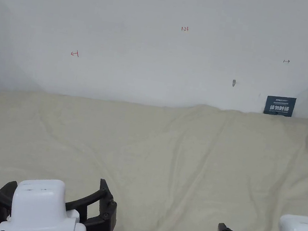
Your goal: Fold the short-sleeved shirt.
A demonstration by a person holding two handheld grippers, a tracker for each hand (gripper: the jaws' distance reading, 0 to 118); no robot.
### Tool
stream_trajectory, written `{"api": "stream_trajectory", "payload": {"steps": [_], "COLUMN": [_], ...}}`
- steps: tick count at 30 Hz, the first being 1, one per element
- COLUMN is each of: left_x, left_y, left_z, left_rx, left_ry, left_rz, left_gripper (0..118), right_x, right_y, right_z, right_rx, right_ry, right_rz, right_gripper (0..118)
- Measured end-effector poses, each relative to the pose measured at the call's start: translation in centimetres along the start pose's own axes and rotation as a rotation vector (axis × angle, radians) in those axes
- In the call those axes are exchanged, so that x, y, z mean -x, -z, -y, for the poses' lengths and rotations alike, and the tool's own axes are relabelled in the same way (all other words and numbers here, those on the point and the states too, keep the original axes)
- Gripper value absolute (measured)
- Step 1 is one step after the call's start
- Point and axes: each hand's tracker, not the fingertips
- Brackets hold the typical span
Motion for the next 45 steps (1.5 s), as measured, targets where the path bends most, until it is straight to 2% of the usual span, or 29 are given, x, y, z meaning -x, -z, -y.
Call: {"api": "stream_trajectory", "payload": {"steps": [5, 7, 10, 13, 15, 17, 19, 21, 22, 25, 30, 34, 38, 40, 45], "left_x": [0.0, 0.0, 0.0, -0.1, -0.1, -0.1, 0.0, 0.0, 0.1, 0.2, 0.3, 0.5, 0.6, 0.6, 0.5], "left_y": [0.2, 0.3, 0.3, 0.4, 0.4, 0.4, 0.4, 0.4, 0.4, 0.4, 0.4, 0.4, 0.5, 0.5, 0.3], "left_z": [0.1, 0.2, 0.2, 0.2, 0.2, 0.2, 0.1, 0.0, -0.1, -0.2, -0.2, -0.2, -0.2, -0.2, -0.2], "left_rx": [0.016, 0.020, 0.023, 0.030, 0.035, 0.038, 0.042, 0.045, 0.045, 0.047, 0.055, 0.074, 0.110, 0.127, 0.115], "left_ry": [-0.002, 0.001, 0.003, 0.001, -0.004, -0.012, -0.019, -0.025, -0.028, -0.036, -0.041, -0.064, -0.094, -0.092, -0.082], "left_rz": [0.002, 0.001, -0.002, -0.002, -0.001, 0.000, 0.004, 0.003, 0.003, 0.001, 0.004, 0.022, 0.054, 0.044, 0.073], "left_gripper": [118, 118, 118, 118, 118, 118, 118, 118, 118, 118, 118, 118, 118, 118, 118], "right_x": [0.2, 0.3, 0.6, 1.1, 1.4, 1.8, 1.8, 2.0, 2.2, 2.5, 3.1, 2.9, 1.5, 0.9, -0.1], "right_y": [0.0, -0.3, -1.3, -2.0, -2.1, -2.1, -2.3, -2.3, -2.2, -1.7, -1.8, -1.6, -0.8, -0.5, -0.5], "right_z": [0.2, 0.2, 0.5, 1.2, 1.1, 1.1, 1.0, 1.0, 0.8, 0.9, 1.6, 1.5, 0.7, 0.3, 0.5], "right_rx": [-0.006, -0.042, -0.127, -0.243, -0.233, -0.241, -0.217, -0.127, -0.077, 0.062, 0.074, 0.143, 0.203, 0.211, 0.162], "right_ry": [0.006, -0.030, -0.060, -0.063, -0.104, -0.139, -0.137, -0.120, -0.127, -0.169, -0.199, -0.151, 0.015, 0.073, 0.083], "right_rz": [-0.018, -0.062, -0.068, -0.022, -0.018, 0.043, 0.028, 0.039, 0.050, -0.002, -0.006, -0.062, -0.095, -0.088, -0.101], "right_gripper": [118, 118, 118, 118, 118, 118, 118, 118, 118, 118, 118, 118, 118, 118, 118]}}
